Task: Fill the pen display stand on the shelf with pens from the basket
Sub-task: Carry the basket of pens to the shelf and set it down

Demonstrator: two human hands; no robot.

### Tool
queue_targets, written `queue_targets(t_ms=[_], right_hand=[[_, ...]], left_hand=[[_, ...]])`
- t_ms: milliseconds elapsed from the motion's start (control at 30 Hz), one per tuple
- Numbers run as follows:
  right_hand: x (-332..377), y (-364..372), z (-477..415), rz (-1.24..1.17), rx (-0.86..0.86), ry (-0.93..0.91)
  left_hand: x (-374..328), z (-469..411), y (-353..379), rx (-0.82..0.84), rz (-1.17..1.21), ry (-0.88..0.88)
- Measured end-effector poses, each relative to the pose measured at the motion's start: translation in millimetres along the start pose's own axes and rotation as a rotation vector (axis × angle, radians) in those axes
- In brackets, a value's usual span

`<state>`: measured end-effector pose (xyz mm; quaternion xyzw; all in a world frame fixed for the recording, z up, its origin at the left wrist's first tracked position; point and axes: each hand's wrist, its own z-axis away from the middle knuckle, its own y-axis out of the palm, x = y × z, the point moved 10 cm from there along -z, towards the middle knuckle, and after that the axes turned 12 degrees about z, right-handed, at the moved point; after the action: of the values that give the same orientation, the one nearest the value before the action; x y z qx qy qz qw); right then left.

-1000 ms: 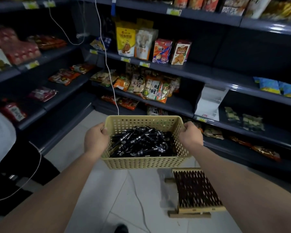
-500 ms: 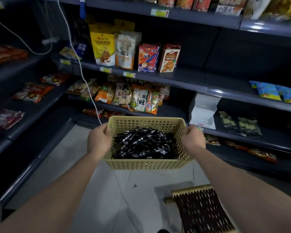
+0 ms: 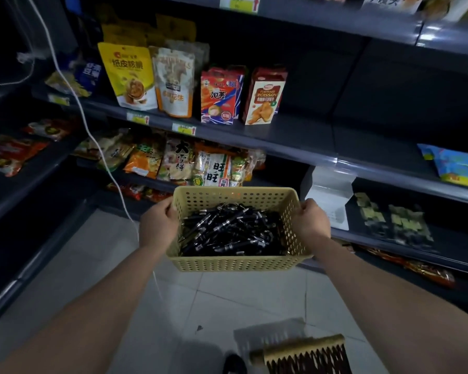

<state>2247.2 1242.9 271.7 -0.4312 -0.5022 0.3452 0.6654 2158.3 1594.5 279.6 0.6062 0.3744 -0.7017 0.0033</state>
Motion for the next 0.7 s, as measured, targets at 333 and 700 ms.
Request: queue_targets(t_ms=[333,700], right_hand=[[4,27,-85,0.095,0.024,0.017],[41,61,-152,0.116,0.074,0.020]], left_hand=[[13,-66,64,0.062,-0.031,-0.085],[39,-143,93,0.098,-0.019,-0.117]])
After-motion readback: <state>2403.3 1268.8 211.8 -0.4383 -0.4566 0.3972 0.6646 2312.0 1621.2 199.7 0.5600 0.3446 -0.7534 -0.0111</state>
